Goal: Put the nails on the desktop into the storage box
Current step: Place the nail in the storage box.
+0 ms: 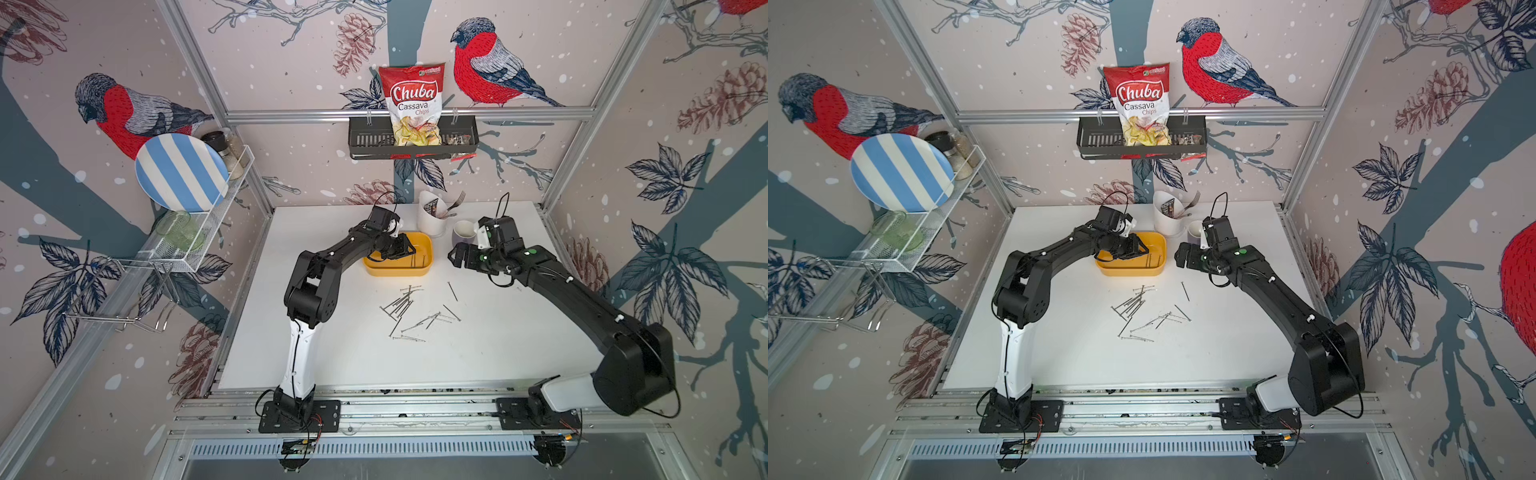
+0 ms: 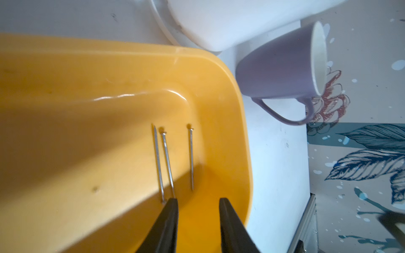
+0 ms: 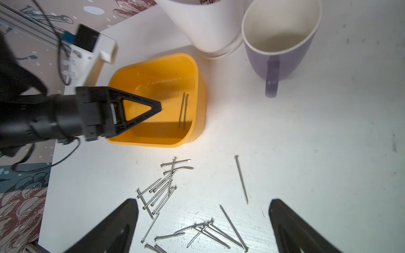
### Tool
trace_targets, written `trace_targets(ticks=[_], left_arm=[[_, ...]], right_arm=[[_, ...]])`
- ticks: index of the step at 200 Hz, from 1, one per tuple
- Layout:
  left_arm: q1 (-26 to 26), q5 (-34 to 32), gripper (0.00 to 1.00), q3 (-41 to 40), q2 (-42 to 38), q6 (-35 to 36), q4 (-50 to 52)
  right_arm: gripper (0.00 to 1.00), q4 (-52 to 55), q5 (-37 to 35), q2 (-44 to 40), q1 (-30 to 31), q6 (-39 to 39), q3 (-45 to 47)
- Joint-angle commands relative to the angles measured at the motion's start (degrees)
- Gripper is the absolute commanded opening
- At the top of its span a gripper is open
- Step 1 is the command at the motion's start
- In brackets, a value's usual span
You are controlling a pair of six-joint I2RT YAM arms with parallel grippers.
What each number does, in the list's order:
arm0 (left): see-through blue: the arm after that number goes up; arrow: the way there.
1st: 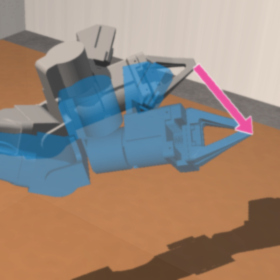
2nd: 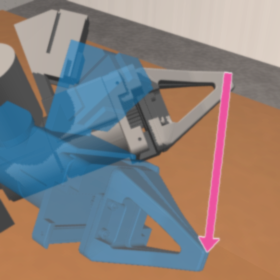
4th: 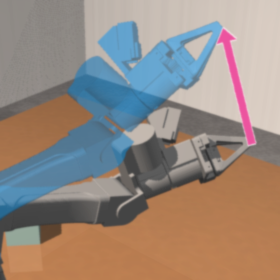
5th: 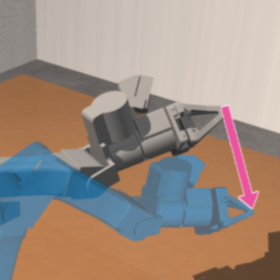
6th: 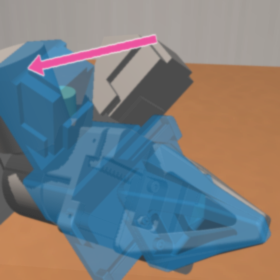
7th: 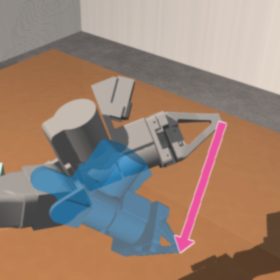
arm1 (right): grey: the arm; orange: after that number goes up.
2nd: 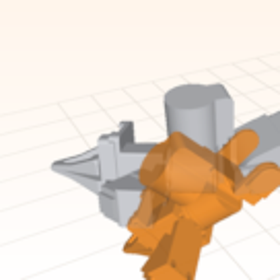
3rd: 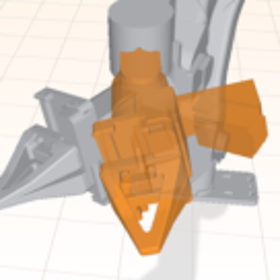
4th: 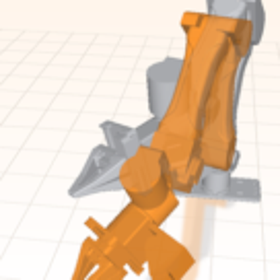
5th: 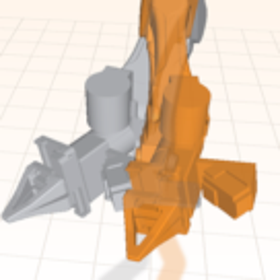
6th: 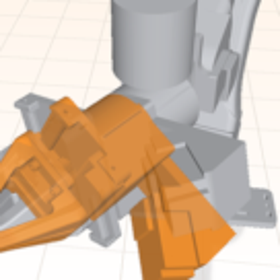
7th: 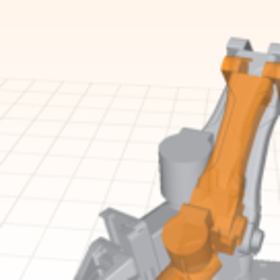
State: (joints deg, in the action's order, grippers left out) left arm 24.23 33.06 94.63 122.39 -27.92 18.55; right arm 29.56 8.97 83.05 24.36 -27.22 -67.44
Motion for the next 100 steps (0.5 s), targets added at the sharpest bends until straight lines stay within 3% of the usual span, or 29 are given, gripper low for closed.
trace_targets(ticks=[1,53,100], left_arm=[[-0.14,1.72,0.37,-3.66,-5.28,2.91,0.26],[-2.07,3.09,0.39,-17.32,-17.27,3.41,-2.22],[-2.12,0.50,0.40,-25.23,-24.54,-1.01,-5.08]], right_arm=[[0.92,5.44,-0.50,3.34,0.07,-1.63,-2.02],[0.71,12.71,-4.75,14.97,1.35,3.37,-7.38],[0.60,12.36,-5.28,21.98,1.58,9.84,-9.27]])
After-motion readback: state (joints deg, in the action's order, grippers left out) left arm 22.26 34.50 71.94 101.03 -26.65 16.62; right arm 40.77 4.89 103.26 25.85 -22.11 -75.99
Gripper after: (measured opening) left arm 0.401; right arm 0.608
